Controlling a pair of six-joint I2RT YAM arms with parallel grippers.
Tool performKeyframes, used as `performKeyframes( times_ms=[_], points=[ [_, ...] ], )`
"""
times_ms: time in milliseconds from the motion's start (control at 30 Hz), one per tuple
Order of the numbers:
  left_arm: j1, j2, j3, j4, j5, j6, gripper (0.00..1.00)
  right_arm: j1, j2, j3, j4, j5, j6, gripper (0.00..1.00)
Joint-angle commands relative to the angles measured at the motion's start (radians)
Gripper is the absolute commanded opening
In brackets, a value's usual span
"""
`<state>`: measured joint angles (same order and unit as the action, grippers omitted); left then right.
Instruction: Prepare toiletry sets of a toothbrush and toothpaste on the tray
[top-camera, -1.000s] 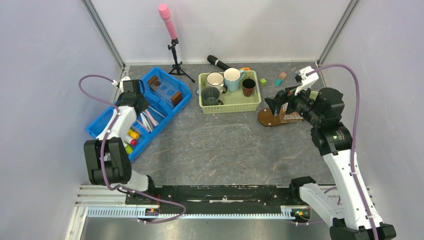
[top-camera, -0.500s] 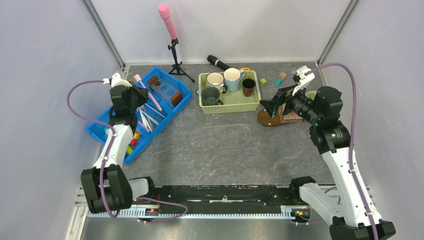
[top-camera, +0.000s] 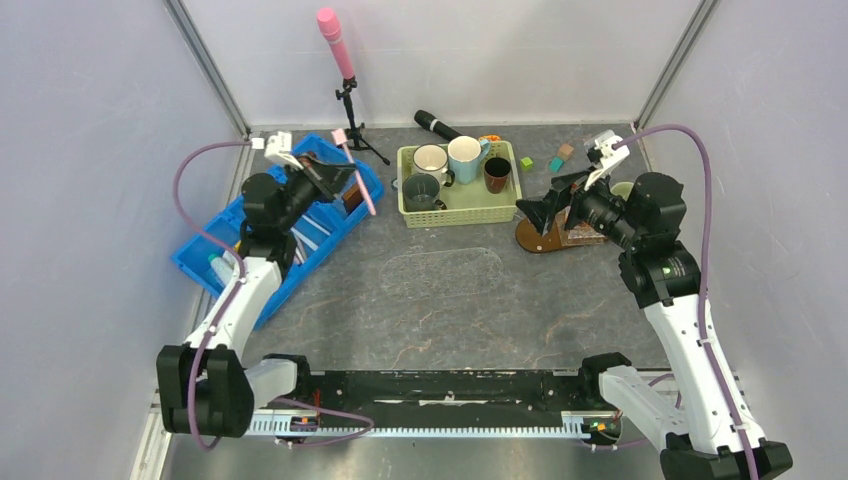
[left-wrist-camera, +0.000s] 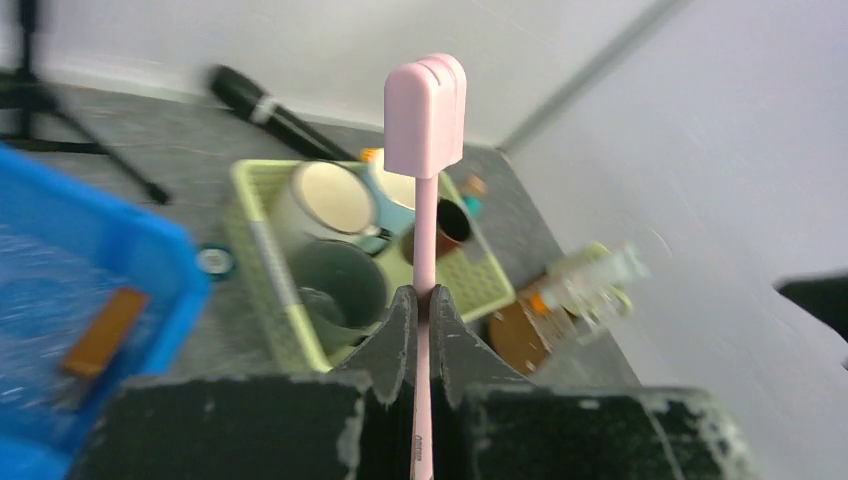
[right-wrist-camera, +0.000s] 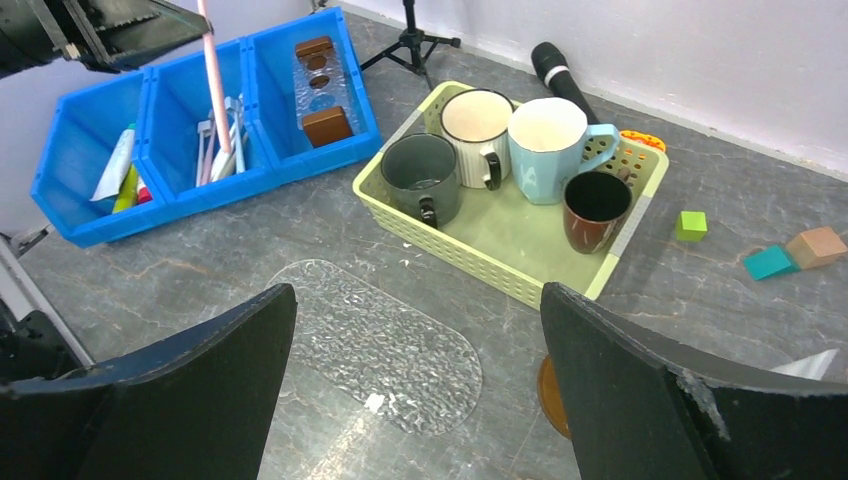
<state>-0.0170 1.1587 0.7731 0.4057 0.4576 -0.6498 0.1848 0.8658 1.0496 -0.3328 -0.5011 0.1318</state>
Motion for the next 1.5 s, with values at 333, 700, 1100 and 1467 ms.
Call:
performKeyframes(
  times_ms=[333, 700, 1100, 1467],
  points=[
    [-0.405, 0.002, 0.071, 0.137, 0.134, -0.013, 0.02, 0.097, 0.018, 0.086, 0.084, -0.043, 0.089, 0.96],
    [-0.598, 0.062, 0.116, 0.178, 0.188, 0.013, 0.02, 0.179, 0.093, 0.176, 0.104, -0.105, 0.13, 0.86],
    [-0.692, 0.091, 0.172, 0.092, 0.251, 0.123, 0.02, 0.253, 0.183, 0.249, 0.054, -0.102, 0.136, 0.71],
    [-0.721, 0.118, 0.216, 0.019, 0.268, 0.189, 0.02, 0.286, 0.207, 0.254, 0.027, -0.102, 0.133, 0.47]
  ],
)
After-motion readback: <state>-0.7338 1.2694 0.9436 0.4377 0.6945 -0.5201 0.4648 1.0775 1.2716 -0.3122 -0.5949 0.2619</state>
